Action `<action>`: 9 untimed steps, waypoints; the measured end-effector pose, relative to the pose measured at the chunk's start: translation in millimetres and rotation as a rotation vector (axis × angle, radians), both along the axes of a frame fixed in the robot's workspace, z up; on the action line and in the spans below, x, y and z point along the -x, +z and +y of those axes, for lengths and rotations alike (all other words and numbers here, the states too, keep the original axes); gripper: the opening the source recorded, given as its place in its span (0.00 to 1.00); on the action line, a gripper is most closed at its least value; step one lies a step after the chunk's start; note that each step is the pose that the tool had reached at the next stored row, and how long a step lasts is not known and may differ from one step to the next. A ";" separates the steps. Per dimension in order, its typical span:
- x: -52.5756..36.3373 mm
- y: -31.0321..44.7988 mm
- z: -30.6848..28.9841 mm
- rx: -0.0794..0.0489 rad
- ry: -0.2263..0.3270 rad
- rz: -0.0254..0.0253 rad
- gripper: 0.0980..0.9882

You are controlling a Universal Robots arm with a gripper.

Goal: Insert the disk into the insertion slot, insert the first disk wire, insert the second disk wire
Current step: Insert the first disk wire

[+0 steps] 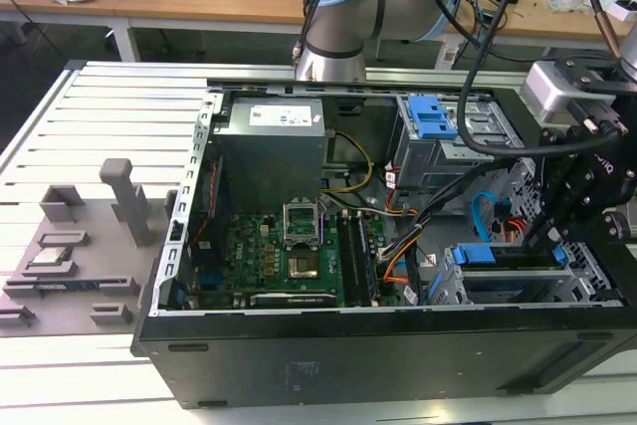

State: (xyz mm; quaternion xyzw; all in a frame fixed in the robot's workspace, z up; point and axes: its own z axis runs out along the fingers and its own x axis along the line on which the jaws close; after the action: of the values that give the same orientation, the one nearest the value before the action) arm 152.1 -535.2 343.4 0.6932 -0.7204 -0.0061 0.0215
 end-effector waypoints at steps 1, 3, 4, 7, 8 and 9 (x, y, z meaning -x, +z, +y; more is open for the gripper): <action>0.0 -0.3 0.0 0.000 0.000 0.0000 0.08; 0.0 -1.0 0.0 0.000 0.000 0.0000 0.08; 0.0 -1.7 0.0 0.000 0.000 -0.0001 0.08; -0.1 -4.1 0.0 0.000 0.000 0.0000 0.08; 0.0 -5.3 0.0 0.000 0.000 0.0000 0.08; 0.0 -6.1 0.0 0.000 0.000 0.0000 0.08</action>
State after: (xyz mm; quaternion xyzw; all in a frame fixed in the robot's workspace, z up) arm 152.1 -535.2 337.2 0.6932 -0.7204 -0.0060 0.0216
